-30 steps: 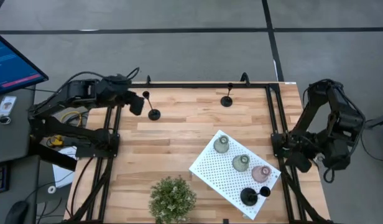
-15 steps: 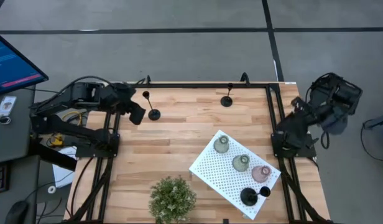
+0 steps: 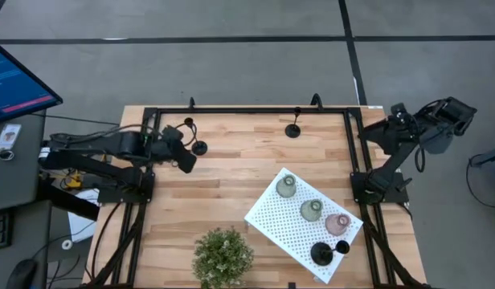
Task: Pick & Place candle stick holders
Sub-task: Put the left black candle holder on the shelf aligned with the black candle holder
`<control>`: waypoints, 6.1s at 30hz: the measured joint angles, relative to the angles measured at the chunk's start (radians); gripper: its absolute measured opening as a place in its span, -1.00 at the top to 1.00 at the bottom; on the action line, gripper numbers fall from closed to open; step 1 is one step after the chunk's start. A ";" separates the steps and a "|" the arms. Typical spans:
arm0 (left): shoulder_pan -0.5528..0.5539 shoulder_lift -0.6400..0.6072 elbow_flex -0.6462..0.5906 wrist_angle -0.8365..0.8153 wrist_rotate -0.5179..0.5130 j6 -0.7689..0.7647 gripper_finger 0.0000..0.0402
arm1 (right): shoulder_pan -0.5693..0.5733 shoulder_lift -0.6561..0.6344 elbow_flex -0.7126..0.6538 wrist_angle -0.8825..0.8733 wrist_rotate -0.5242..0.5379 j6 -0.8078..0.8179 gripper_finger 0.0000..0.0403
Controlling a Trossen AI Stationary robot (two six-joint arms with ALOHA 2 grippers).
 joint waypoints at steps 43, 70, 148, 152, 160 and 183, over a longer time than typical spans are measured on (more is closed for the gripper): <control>0.277 -0.054 -0.512 1.042 -0.093 0.335 0.95 | -0.073 0.001 -0.015 0.000 0.067 -0.111 -0.29; -0.274 0.193 0.314 1.036 0.129 0.478 0.95 | -0.073 0.001 -0.085 0.001 0.070 -0.119 -0.29; -0.441 0.880 0.684 1.064 0.067 0.531 0.95 | -0.073 0.001 -0.085 0.002 0.042 -0.055 -0.29; -0.441 0.880 0.684 1.072 0.066 0.512 0.95 | -0.073 0.001 -0.085 0.002 0.040 -0.055 -0.29; -0.448 0.880 0.684 1.077 0.075 0.510 0.95 | -0.073 0.001 -0.085 0.002 0.040 -0.055 -0.29; -0.447 0.880 0.680 1.073 0.099 0.509 0.81 | -0.073 0.001 -0.085 0.002 -0.012 -0.055 -0.29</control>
